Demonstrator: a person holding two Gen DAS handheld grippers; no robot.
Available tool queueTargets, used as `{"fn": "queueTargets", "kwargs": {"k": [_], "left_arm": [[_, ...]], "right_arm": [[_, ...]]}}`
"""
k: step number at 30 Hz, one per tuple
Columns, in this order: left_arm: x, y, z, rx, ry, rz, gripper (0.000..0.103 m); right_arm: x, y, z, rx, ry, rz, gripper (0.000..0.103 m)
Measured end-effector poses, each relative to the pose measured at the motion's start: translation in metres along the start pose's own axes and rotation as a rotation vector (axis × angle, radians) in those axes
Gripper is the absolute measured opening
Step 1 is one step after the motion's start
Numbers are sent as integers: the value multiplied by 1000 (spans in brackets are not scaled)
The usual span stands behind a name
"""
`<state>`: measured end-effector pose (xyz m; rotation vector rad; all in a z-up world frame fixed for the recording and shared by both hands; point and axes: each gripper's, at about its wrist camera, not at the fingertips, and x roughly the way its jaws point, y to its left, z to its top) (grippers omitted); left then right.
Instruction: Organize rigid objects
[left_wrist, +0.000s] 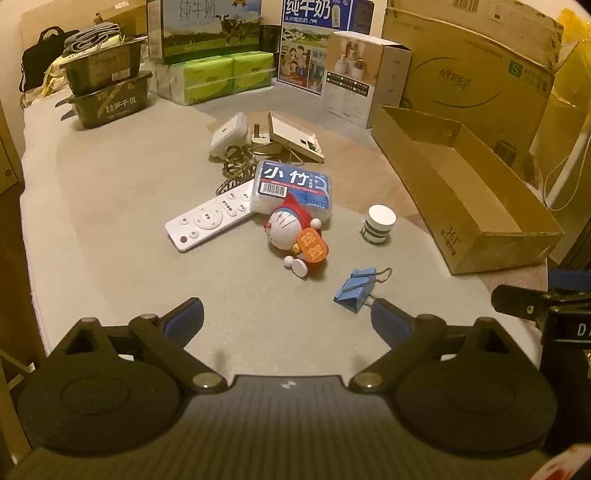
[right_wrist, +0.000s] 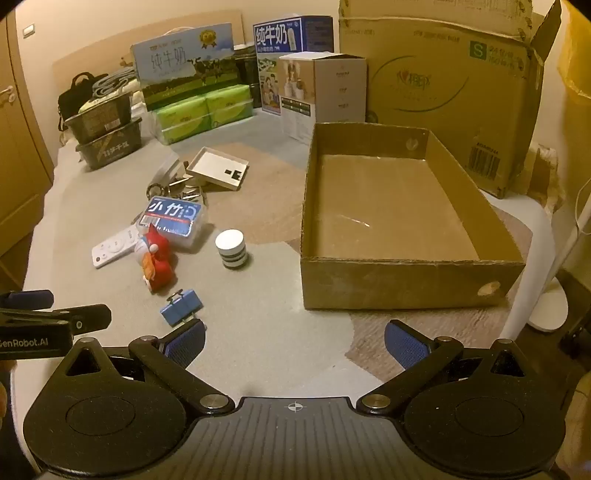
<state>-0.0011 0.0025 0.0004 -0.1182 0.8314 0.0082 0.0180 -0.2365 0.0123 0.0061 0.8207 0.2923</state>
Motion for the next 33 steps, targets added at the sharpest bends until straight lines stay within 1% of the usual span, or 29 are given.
{"fn": "queueTargets", "kwargs": {"k": [1,2,4,14,16,33], "left_arm": [[0,10,0,1,-2,0,96],[0,12,0,1,0,5,96],[1,4,0,23,5,36,96],[5,0,-2,34,0,32,94],[5,-1,-1,37,-1,32,94],[2,-1,0,42,-2,30,94]], "right_arm": [[0,0,0,-1,0,0,103],[0,0,0,-2,1,0,103],[0,1,-1,-3,1,-1,103],[5,7,-4,5,-9,-7,103],[0,0,-1,8,-11,2,103],[0,-1,-1,9,-9,2,103]]}}
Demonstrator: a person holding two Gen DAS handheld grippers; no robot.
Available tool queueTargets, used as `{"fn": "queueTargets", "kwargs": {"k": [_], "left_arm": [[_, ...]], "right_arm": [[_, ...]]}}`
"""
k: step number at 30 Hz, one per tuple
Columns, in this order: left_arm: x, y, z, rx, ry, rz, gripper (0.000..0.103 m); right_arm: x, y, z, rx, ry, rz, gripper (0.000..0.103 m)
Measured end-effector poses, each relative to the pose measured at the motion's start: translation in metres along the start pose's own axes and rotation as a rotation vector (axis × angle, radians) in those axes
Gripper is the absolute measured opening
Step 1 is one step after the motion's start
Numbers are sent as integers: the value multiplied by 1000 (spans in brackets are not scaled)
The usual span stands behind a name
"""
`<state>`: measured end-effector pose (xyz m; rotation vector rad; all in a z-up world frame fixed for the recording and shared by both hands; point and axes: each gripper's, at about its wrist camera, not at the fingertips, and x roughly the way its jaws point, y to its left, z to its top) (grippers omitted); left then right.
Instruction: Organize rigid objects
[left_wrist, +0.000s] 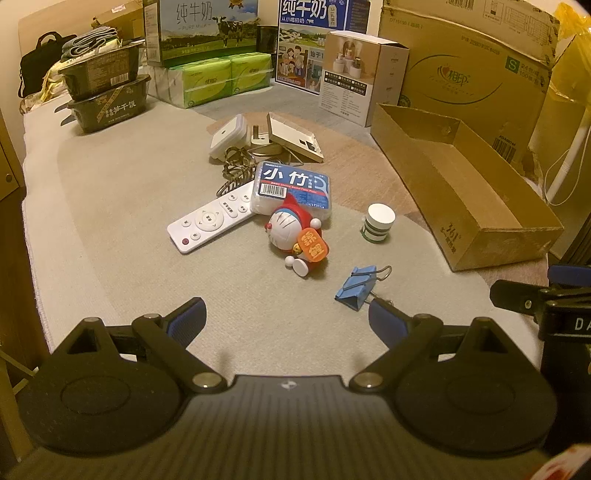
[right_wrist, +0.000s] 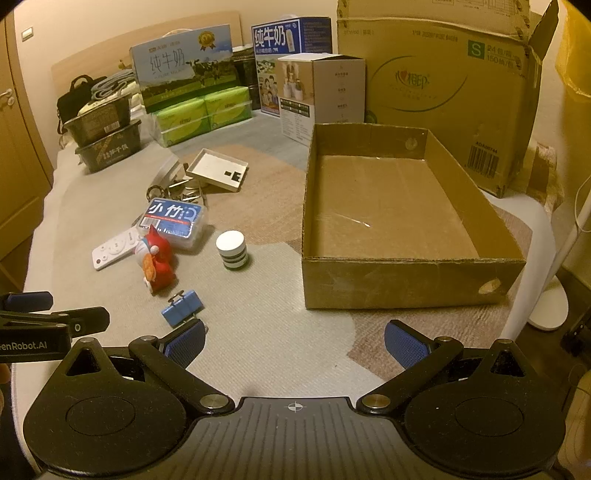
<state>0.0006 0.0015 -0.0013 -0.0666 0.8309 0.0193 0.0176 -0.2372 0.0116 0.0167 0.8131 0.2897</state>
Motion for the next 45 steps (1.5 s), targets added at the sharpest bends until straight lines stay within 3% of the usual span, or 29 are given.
{"fn": "queueTargets", "kwargs": {"k": [45], "left_arm": [[3,10,4,2,4,-16,93]], "right_arm": [[11,6,-2,-13,10,8,103]]}}
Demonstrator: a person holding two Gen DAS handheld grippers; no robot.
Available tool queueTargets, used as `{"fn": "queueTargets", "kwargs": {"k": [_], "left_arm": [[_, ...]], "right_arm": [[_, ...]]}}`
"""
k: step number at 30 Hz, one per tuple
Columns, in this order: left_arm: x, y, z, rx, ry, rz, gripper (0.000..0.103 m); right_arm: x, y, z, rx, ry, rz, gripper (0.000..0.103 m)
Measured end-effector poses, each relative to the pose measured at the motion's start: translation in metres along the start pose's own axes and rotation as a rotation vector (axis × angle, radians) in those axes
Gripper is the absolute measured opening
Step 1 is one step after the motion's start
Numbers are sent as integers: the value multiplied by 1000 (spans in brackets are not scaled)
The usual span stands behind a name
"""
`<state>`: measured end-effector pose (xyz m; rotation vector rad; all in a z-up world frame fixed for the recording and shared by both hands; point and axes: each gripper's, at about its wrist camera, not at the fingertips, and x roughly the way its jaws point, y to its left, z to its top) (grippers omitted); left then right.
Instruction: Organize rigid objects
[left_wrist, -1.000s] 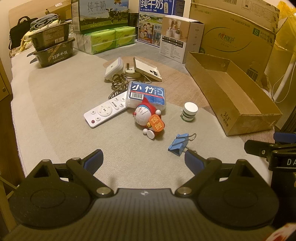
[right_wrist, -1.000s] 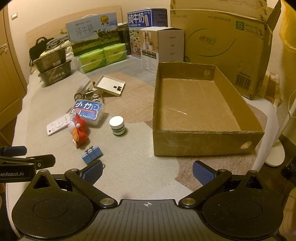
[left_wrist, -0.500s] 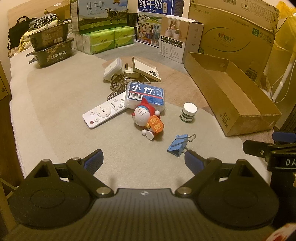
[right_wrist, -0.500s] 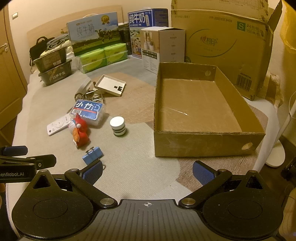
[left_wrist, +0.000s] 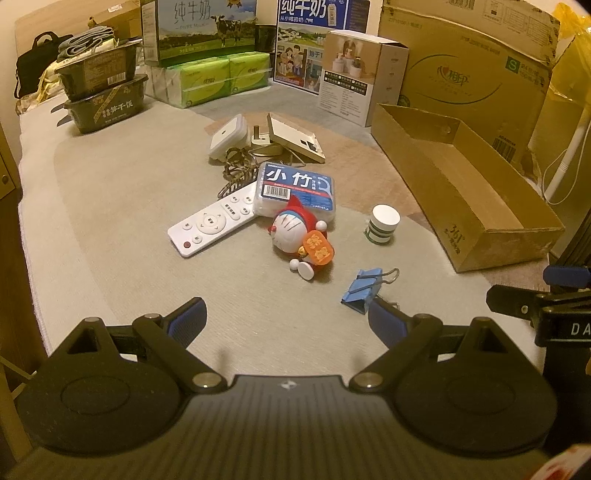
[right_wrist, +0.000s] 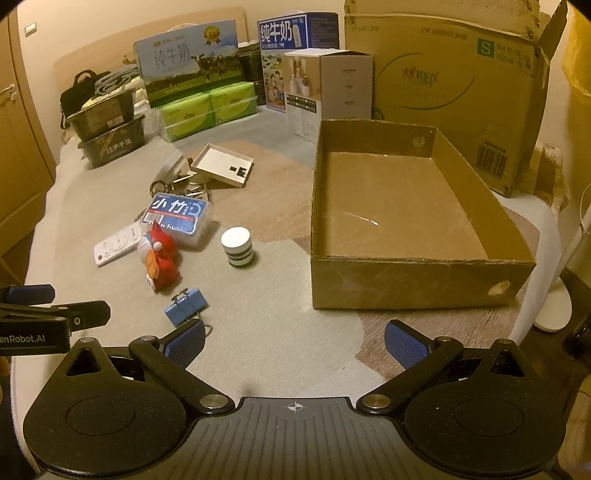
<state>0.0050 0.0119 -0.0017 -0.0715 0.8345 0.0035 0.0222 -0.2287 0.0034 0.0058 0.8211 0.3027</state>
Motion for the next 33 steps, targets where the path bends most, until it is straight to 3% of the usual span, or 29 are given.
{"fn": "queueTargets", "kwargs": {"k": [8,16,27,30,33], "left_arm": [[8,10,3,17,3,-10,93],[18,25,15,55,-3,-41,93],[37,47,30,201,-27,-137,93],[42,49,31,235,-28,-157,93],[49,49,31,271,-26,-173,93]], "right_arm": [[5,2,-1,-10,-9,44,103],[15,12,-1,-59,-19,158,102],[46,46,1,-320,-32,326,102],[64,52,0,-383,-8,350,90],[81,56,1,-426,8,365,86]]}}
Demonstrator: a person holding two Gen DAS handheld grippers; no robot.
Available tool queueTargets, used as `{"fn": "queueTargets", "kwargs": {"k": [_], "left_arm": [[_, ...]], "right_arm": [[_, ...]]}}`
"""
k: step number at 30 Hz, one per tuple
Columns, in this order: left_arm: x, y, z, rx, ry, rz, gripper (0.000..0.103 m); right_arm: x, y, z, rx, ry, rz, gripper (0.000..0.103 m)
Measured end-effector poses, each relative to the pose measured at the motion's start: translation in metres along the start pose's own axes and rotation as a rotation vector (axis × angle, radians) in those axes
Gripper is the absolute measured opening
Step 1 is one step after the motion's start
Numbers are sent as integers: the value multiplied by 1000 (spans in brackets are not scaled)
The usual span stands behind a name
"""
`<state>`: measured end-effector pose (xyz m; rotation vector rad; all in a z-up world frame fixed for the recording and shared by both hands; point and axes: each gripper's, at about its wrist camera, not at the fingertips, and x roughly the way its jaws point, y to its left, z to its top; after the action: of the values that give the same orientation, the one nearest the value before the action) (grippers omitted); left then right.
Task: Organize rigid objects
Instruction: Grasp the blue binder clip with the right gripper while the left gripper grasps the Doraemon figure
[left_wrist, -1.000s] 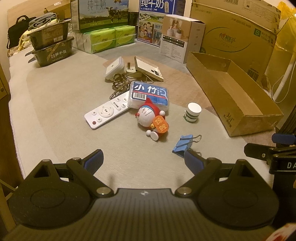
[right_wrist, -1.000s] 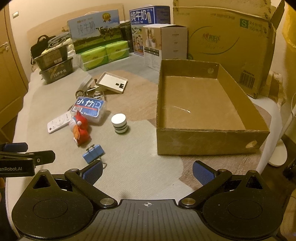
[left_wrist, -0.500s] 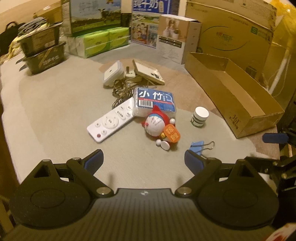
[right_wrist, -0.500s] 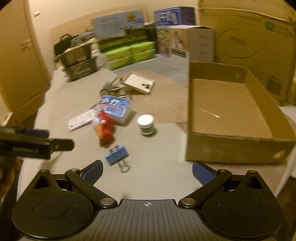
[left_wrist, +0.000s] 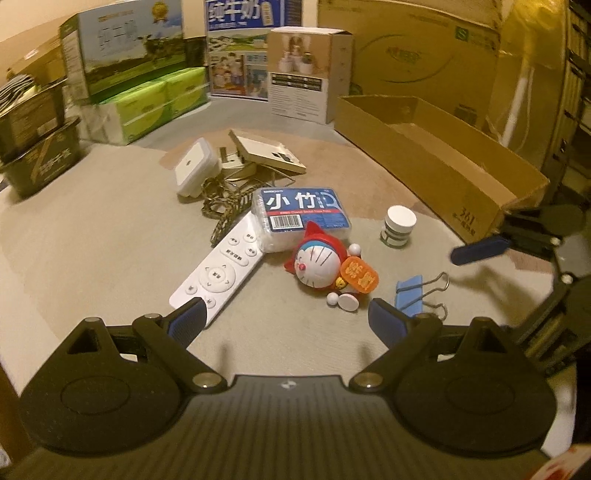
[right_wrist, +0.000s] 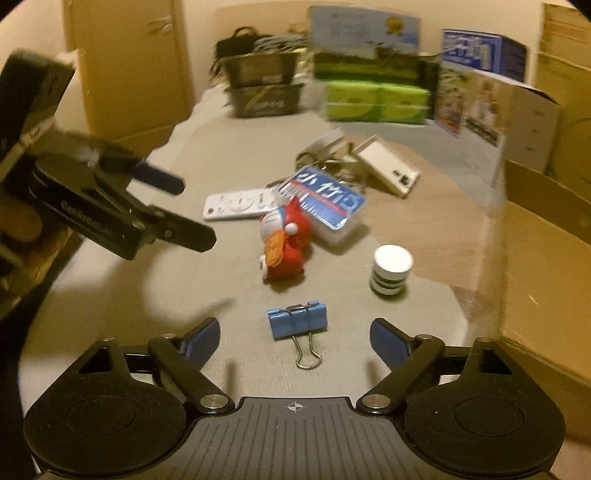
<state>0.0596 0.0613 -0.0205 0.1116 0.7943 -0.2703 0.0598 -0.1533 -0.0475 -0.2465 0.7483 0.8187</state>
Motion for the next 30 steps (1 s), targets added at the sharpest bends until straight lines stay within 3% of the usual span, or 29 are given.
{"fn": "queueTargets", "kwargs": {"k": [2,6,11,12,19,24,30], "left_arm": [[4,0,-1,19,-3,-14,93],[12,2,-2,33,2,-31,93],[20,1,-2,39,-1,-51,93],[22,1,-2,42,-2,-55,93],[33,-12,2,100,-11,-83,93],[48,-21,7,183,-21,-100,87],[64,-29,12,288,-14,-78,79]], "right_arm": [[8,-3,0,-14,1,19,84],[22,-5,0,-55,28,47,63],[28,-7,1,-68,17,50,49],[28,-7,1,-66,12,46,41],[5,-12,7,-36,-73,-36,40],[-14,-25,10,7,-123,-114,40],[-22,-37,12,41,-142,-151,40]]}}
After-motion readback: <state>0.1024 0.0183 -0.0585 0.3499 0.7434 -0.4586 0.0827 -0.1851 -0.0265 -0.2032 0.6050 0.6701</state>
